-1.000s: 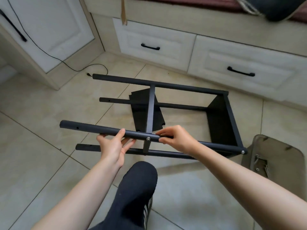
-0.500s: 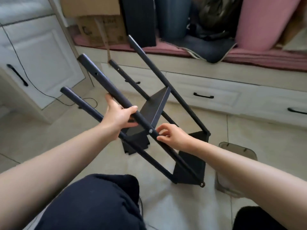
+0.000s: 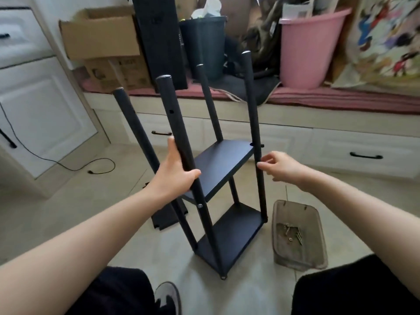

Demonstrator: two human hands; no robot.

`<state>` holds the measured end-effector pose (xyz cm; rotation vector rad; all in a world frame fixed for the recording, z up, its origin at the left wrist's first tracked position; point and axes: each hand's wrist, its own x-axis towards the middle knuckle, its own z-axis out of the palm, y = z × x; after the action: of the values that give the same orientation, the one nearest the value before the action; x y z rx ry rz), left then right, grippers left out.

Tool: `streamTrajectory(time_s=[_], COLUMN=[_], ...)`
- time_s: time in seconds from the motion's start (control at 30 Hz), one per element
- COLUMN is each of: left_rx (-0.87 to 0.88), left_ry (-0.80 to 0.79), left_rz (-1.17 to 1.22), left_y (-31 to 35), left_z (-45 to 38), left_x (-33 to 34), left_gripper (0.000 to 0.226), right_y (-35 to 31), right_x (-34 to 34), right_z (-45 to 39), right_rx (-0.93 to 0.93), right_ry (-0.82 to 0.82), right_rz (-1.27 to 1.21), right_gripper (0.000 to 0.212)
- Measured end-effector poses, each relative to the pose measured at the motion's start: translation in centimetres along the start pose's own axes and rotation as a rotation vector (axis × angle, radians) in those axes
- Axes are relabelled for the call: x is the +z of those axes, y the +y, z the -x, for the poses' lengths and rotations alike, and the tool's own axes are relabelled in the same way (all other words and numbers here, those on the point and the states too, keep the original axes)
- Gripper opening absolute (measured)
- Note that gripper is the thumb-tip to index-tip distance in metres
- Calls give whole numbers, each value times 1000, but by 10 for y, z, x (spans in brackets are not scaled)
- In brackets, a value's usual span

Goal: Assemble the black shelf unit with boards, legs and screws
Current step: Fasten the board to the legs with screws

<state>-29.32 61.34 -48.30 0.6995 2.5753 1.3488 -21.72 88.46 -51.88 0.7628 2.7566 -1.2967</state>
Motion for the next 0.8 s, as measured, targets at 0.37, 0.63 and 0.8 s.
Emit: streamTrajectory(time_s=[0.37,0.63,0.8], left_rx=[16,36,26], left_ry=[-190,-186,-107], left_rz=[-198,-211,-123], left_y=[-4,-4,-7], left_z=[20,17,6], left_x=[-6,-11,-20], left_gripper=[81,73,79], right_y=[16,15,17], right_x=[-18,-25,-28], right_z=[-33,-24,-17], right_rx=[103,91,48], right_ry=[274,342,422], right_rz=[-173,-170,-140], right_gripper=[37,21,21])
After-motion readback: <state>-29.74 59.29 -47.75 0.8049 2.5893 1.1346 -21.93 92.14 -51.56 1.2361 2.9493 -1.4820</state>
